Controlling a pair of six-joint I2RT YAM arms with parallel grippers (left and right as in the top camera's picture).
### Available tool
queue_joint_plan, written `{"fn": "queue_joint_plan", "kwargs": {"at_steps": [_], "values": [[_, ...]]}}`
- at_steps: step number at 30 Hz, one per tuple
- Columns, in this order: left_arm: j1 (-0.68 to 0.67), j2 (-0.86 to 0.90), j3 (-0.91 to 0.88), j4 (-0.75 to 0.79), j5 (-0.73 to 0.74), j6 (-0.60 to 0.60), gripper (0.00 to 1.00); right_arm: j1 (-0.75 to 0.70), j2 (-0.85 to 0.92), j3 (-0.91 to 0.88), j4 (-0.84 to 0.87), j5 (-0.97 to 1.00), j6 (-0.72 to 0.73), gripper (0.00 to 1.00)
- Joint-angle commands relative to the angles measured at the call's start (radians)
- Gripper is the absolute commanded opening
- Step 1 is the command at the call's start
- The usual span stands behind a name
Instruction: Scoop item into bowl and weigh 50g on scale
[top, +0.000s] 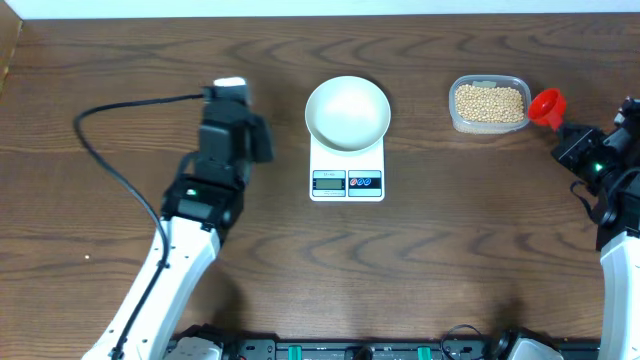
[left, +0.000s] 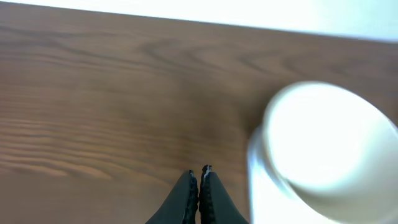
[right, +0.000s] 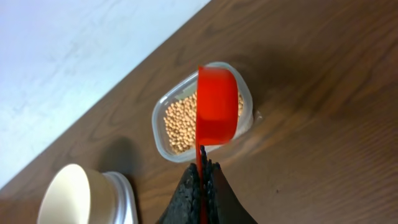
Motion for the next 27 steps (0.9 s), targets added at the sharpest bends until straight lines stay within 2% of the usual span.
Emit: {"fn": "queue_joint_plan", "kwargs": {"at_steps": [1,10,18,27], "values": [[-0.087,0.010,0.000,-0.023,0.039,-0.013,0.07,-0.002,0.001,0.018,-0.028,-0.015,-0.075,0.01],[-0.259,0.062,-0.003,-0.119,0.040,-0.013,0.07,-0.002,0.001,0.018,-0.122,-0.070,-0.110,0.01],[-0.364,0.229,-0.003,-0.099,0.040,-0.013,0.08,-0.001,0.001,0.018,-0.227,-0.089,-0.169,0.01],[-0.409,0.310,-0.003,-0.043,0.040,-0.013,0.07,-0.001,0.001,0.018,-0.209,-0.077,-0.184,0.01]]}}
